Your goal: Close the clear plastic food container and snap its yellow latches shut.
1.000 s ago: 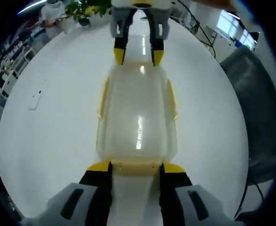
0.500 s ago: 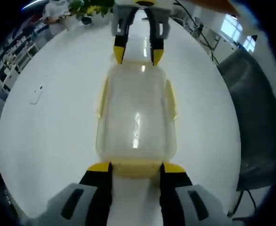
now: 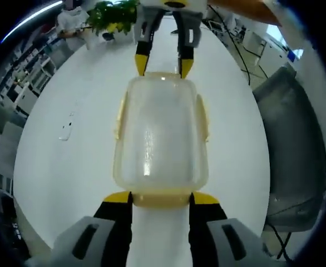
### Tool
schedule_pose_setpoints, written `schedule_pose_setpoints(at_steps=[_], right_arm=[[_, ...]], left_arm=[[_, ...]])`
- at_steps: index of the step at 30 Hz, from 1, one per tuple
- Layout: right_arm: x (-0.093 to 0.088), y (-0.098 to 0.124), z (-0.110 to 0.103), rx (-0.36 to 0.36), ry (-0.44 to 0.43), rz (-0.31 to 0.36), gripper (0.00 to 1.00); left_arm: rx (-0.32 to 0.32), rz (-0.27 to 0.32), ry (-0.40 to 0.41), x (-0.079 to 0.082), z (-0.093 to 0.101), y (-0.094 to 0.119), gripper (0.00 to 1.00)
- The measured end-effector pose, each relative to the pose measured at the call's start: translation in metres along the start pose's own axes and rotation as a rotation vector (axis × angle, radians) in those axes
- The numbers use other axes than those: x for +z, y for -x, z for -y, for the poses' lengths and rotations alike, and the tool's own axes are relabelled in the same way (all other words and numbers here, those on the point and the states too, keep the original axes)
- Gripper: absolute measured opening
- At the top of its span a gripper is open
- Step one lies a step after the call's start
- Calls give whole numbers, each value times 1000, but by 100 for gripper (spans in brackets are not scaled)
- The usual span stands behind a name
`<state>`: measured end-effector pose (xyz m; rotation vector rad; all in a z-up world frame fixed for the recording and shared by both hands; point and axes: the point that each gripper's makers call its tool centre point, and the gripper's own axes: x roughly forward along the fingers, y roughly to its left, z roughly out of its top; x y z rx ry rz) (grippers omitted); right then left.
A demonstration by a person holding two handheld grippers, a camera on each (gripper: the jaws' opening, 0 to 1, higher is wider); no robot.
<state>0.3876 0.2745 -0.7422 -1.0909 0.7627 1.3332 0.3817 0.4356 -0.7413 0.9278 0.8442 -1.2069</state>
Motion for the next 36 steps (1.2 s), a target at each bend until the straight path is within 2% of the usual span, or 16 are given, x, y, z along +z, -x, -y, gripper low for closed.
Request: schedule_pose_setpoints(at_steps=[4, 5, 8, 9, 14, 15, 17, 29, 32, 36], right_arm=[[-11, 16, -2, -33, 9, -13, 36], [-17, 21, -2, -44, 10, -19, 36], [-34, 34, -3, -73, 10, -41, 36], [-41, 37, -4, -82, 8, -46, 36], [-72, 48, -5, -93, 7, -94, 36], [-80, 49, -6, -94, 5, -112, 36], [-91, 51, -7, -91, -3, -118, 36], [-153, 56, -5, -95, -44, -154, 36], [-169, 56, -5, -85, -47, -170, 36], [-184, 53, -7, -70, -62, -180, 36]], left_arm=[[22, 2, -12, 20, 2, 3, 34], [35, 10, -25, 34, 8, 2, 34], [59, 43, -45, 53, 7, -4, 34], [63, 49, -49, 65, 13, -8, 34], [71, 72, -56, 93, 17, -23, 34], [71, 79, -63, 102, 15, -28, 34], [67, 84, -69, 104, 5, -36, 34], [97, 129, -123, 147, -5, -79, 34], [82, 143, -118, 161, -7, -91, 34], [63, 135, -123, 170, -9, -101, 34]])
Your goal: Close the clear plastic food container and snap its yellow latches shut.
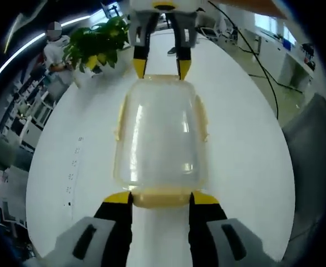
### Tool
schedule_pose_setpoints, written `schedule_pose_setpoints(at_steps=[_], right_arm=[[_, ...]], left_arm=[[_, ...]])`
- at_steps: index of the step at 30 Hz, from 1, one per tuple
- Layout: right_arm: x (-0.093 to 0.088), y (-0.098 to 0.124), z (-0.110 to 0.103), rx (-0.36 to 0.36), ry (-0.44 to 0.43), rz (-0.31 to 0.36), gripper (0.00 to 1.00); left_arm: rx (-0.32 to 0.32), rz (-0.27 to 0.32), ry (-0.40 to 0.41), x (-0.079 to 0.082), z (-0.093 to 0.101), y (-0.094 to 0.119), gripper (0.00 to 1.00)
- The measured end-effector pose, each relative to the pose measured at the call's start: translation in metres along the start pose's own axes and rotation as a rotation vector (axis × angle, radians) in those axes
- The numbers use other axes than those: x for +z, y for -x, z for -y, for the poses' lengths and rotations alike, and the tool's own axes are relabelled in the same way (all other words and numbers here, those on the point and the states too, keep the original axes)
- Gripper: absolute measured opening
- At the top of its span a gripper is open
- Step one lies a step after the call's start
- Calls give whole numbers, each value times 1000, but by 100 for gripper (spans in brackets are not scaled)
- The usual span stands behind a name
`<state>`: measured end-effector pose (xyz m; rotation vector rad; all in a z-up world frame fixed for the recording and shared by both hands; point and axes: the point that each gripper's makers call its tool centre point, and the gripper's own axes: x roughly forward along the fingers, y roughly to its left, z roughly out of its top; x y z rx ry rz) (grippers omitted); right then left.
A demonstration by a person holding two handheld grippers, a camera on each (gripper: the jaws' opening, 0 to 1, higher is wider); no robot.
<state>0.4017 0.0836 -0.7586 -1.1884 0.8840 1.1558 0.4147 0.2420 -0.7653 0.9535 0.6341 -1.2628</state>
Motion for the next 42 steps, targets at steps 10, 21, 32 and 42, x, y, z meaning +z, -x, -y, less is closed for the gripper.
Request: schedule_pose_setpoints(at_steps=[10, 21, 32, 42], right_arm=[[-18, -14, -1, 33, -6, -21, 37], [-23, -21, -1, 49, 4, -34, 37], [-28, -26, -1, 61, 46, -60, 37], [-38, -35, -4, 60, 18, -57, 31]], left_arm=[[-58, -34, 22, 8, -1, -18, 34], [-91, -69, 30, 6, 4, -23, 34], [-112, -99, -31, 4, 8, -28, 34], [-103, -105, -54, 1, 6, -30, 19]])
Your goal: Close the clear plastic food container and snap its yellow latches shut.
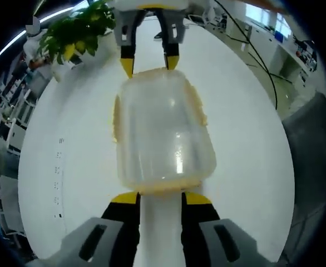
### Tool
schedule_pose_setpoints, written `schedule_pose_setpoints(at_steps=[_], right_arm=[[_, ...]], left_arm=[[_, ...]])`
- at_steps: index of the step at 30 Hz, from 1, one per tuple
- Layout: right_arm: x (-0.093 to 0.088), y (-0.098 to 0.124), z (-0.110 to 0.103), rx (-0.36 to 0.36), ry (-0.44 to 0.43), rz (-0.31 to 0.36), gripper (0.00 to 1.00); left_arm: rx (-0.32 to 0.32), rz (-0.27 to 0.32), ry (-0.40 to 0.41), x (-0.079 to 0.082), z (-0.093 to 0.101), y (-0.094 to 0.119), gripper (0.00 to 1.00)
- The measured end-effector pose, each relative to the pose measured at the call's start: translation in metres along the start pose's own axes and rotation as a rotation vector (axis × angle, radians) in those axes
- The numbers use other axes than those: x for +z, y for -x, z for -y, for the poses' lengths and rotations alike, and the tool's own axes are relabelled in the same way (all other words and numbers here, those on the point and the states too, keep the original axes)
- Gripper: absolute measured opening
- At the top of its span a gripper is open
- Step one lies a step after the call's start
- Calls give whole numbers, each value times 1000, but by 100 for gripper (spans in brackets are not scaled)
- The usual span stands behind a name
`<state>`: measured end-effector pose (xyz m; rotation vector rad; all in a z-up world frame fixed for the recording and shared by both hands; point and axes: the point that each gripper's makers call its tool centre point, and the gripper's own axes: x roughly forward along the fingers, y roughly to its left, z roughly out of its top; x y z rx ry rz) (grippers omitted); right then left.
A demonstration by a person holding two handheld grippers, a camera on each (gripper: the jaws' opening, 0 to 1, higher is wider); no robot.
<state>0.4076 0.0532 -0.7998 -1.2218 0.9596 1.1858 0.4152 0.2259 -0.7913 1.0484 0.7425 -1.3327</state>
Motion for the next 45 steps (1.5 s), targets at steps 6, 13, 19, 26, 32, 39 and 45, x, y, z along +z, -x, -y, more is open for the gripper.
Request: schedule_pose_setpoints(at_steps=[6, 13, 19, 26, 32, 39, 45], right_arm=[[-13, -6, -8, 18, -51, -14, 32], [-32, 6, -13, 9, -221, -27, 30], [-36, 33, 18, -109, -671, 109, 33], [-4, 43, 31, 69, -1210, 407, 31], [-2, 30, 32, 158, -1382, 444, 25], [12, 15, 22, 233, -1357, 397, 20], [21, 14, 11, 216, -1340, 373, 20]], left_arm=[[-16, -27, 58, -15, 5, -1, 26], [10, 25, 297, -32, 3, 15, 26], [-68, 171, 750, -34, 14, 37, 24], [-366, 550, 1494, 6, 15, 45, 38], [-261, 440, 1572, -4, 19, 18, 35], [-292, 463, 1628, 8, 17, 10, 23], [-282, 419, 1626, 4, 17, 12, 21]])
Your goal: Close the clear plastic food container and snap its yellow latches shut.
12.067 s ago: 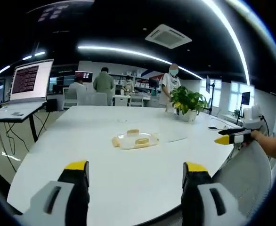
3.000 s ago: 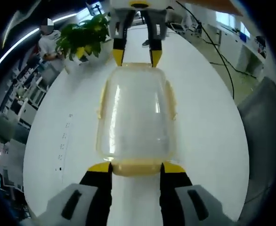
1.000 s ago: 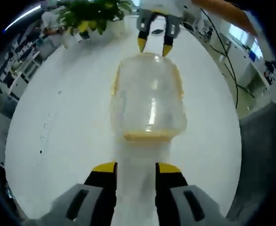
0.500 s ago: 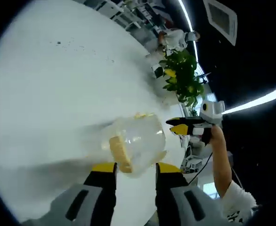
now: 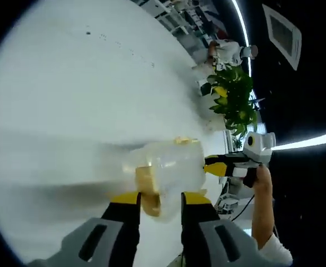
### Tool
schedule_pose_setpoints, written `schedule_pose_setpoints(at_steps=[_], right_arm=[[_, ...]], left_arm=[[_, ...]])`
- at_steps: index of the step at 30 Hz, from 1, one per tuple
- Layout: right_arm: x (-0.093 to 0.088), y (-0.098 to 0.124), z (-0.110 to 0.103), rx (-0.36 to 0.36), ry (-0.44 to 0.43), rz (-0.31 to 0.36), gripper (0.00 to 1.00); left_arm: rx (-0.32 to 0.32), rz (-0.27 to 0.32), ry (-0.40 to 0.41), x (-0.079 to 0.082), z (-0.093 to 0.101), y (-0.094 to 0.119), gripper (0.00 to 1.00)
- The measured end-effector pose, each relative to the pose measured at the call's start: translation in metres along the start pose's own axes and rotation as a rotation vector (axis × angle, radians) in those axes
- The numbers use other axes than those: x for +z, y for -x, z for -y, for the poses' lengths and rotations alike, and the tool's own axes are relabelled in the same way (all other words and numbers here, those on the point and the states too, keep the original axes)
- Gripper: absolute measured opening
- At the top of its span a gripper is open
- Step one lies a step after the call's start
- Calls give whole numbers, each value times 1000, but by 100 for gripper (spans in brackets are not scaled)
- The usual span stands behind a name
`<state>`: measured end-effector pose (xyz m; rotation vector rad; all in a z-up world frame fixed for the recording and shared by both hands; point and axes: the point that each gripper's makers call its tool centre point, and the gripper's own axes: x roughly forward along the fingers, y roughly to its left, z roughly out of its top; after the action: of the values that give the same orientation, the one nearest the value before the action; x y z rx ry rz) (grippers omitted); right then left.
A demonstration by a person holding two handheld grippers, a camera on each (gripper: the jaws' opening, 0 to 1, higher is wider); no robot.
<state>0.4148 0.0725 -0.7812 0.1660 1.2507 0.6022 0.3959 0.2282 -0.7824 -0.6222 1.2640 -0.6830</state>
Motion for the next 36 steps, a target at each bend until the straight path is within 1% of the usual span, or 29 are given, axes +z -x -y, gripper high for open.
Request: schedule_pose_setpoints(at_steps=[1, 3, 4, 5, 7, 8, 11, 12, 16, 18, 19, 20, 24, 25, 26, 28, 30, 32, 34, 35, 36], right_arm=[[-1, -1, -3, -2, 0, -3, 20], [0, -3, -6, -2, 10, -22, 20], [-2, -4, -8, -3, 15, -25, 19], [-4, -5, -12, -5, 19, -30, 19], [-7, -5, -17, -8, 26, -28, 19], [-8, -6, -20, -9, 28, -29, 19], [-9, -8, -22, -2, 15, -27, 18], [-8, -9, -23, 8, -5, -26, 18], [-11, -8, -26, 12, -3, -23, 17], [-11, -9, -28, 8, -2, -27, 16], [-15, -5, -29, 1, -19, -45, 16], [-10, -6, -27, 4, 3, -36, 16], [-2, -6, -20, 10, -1, -45, 16], [5, -7, -16, 13, 1, -46, 16], [3, -6, -17, 12, -3, -49, 16], [-1, -6, -21, 9, -2, -47, 17], [-3, -6, -23, 12, -10, -44, 17], [-6, -6, -24, 24, -36, -40, 17], [-8, -8, -26, 45, -70, -29, 18], [-8, -8, -26, 48, -77, -25, 18], [-7, -8, -25, 45, -70, -25, 18]], left_arm=[[20, -7, -22, -1, -1, 0, 21], [57, -16, -30, -5, -3, 1, 21], [64, -22, -35, -6, -3, 1, 21], [80, -30, -31, -3, -8, 3, 20], [102, -34, -21, -4, -11, 4, 16], [102, -31, -9, -8, -10, 5, 16], [107, -38, -5, -7, -13, 8, 16], [109, -42, -8, -7, -13, 8, 15], [108, -58, -24, -9, -12, 8, 15], [106, -69, -31, -7, -13, 8, 14], [101, -76, -36, -7, -13, 7, 14], [98, -79, -30, -7, -13, 6, 14], [92, -89, -29, -5, -15, 7, 12], [83, -102, -35, -8, -19, 0, 12], [87, -106, -32, -8, -20, 0, 12], [86, -109, -38, -9, -22, -7, 12], [82, -111, -32, -7, -24, -10, 12], [80, -112, -29, -8, -24, -11, 12], [75, -110, -28, -3, -27, -10, 12], [74, -106, -14, -3, -28, -13, 12], [74, -105, -22, 2, -29, -10, 12]])
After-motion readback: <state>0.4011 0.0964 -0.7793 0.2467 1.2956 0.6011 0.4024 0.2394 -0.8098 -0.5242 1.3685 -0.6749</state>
